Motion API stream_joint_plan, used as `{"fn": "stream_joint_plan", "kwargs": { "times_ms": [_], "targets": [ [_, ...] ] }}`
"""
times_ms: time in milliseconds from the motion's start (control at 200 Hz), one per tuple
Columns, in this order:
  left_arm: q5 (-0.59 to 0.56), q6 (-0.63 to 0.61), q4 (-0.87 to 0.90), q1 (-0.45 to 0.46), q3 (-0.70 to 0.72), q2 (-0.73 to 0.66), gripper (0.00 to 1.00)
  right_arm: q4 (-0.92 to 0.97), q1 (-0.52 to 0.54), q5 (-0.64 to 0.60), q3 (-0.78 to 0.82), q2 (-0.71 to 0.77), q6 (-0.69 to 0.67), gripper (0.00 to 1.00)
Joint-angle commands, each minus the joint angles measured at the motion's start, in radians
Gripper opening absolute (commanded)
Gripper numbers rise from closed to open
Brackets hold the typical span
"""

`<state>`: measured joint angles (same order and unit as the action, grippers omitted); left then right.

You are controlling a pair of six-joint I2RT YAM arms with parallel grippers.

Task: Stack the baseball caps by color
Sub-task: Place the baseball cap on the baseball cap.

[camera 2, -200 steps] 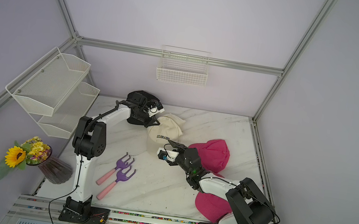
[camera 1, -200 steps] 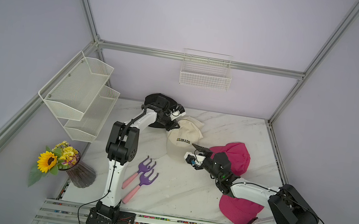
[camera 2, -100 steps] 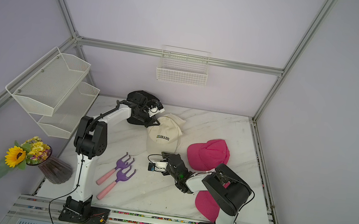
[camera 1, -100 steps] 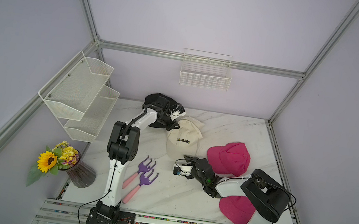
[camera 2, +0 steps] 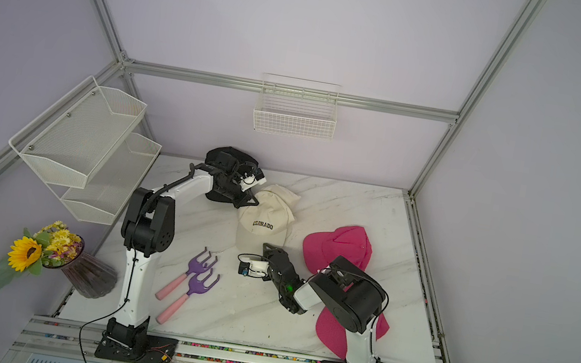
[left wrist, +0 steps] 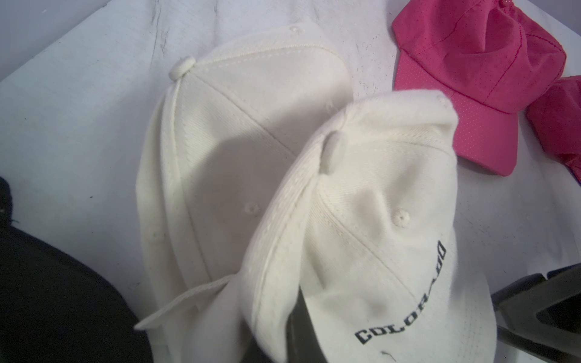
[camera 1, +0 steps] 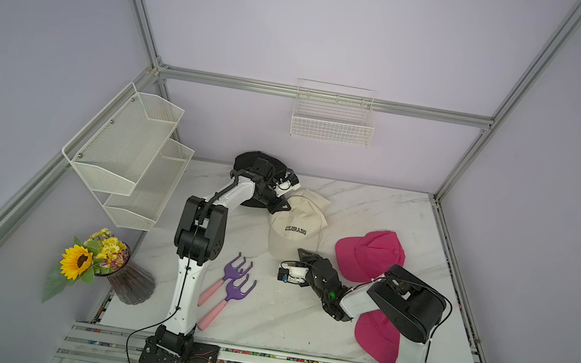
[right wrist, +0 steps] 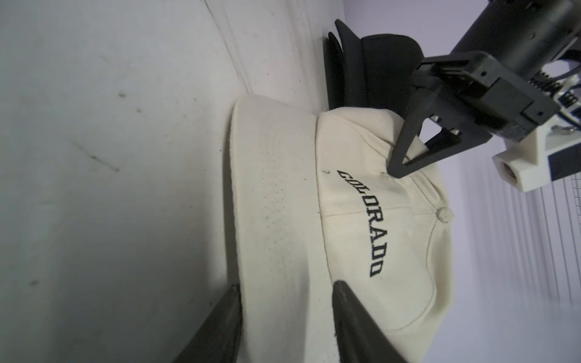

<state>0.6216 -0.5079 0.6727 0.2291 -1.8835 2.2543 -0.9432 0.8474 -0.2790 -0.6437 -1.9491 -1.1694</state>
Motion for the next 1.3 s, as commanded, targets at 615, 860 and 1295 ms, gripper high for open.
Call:
{"fn": "stream_joint_plan", "kwargs": {
  "times_ms": [615,860,1295],
  "targets": [
    [0.130,0.027,-0.009,-0.008,-0.011,-0.155,0.07,-0.013,-0.005,0.085,0.019,0.220,-0.006,0.00],
    [0.140,0.069,-0.140,-0.008,0.005,-0.190,0.10,0.079,-0.160,0.258,0.004,0.288,-0.104,0.00],
    [0.164,0.072,-0.081,-0.008,-0.116,-0.040,0.14,0.231,-0.255,0.433,-0.116,0.164,-0.221,0.00]
  ]
}}
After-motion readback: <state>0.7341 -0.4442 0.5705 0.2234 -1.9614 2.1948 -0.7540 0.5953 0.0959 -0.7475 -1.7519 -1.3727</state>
